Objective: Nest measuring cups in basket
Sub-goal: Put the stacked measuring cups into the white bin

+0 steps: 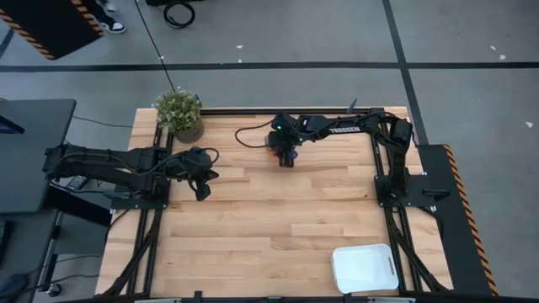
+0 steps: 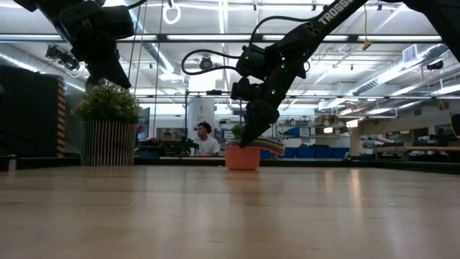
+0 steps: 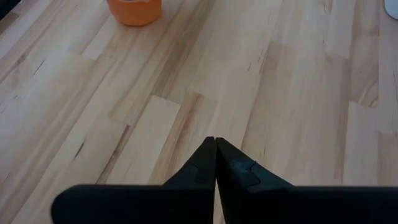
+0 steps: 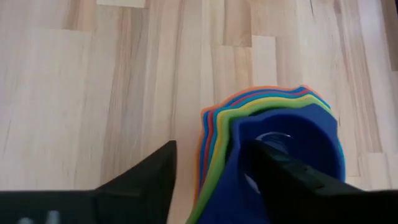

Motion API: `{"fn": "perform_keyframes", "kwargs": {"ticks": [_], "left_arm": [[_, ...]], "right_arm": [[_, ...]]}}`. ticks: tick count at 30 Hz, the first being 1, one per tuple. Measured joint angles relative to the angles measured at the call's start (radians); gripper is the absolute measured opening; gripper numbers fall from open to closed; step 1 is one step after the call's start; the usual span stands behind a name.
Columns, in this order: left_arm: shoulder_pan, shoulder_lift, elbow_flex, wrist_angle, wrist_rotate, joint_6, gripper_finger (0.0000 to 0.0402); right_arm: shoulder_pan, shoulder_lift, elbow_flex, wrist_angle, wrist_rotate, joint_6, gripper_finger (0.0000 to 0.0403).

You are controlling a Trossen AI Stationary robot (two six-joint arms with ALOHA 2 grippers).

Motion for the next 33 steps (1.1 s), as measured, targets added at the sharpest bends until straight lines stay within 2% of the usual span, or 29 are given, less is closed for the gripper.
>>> {"fn": "perform_keyframes", "kwargs": {"ticks": [6, 10, 22, 33], "left_arm": [[0.000, 0.000, 0.000, 0.000, 0.000, 0.000, 0.0013], [0.000, 0.000, 0.000, 0.000, 0.000, 0.000, 0.0013], [0.000, 0.000, 0.000, 0.000, 0.000, 0.000, 0.0013], [0.000, 0.000, 0.000, 0.000, 0.000, 0.000, 0.0013]], "right_arm": [[0.014, 0.000, 0.020, -0.052, 0.025, -0.073, 0.0269], [0.021, 0.001, 0.049, -0.121, 0.077, -0.094, 0.0289], [0.021, 0.002, 0.052, -0.156, 0.147, -0.118, 0.0289], [0.022, -0.005, 0.000, -0.088, 0.168, -0.205, 0.0288]]}}
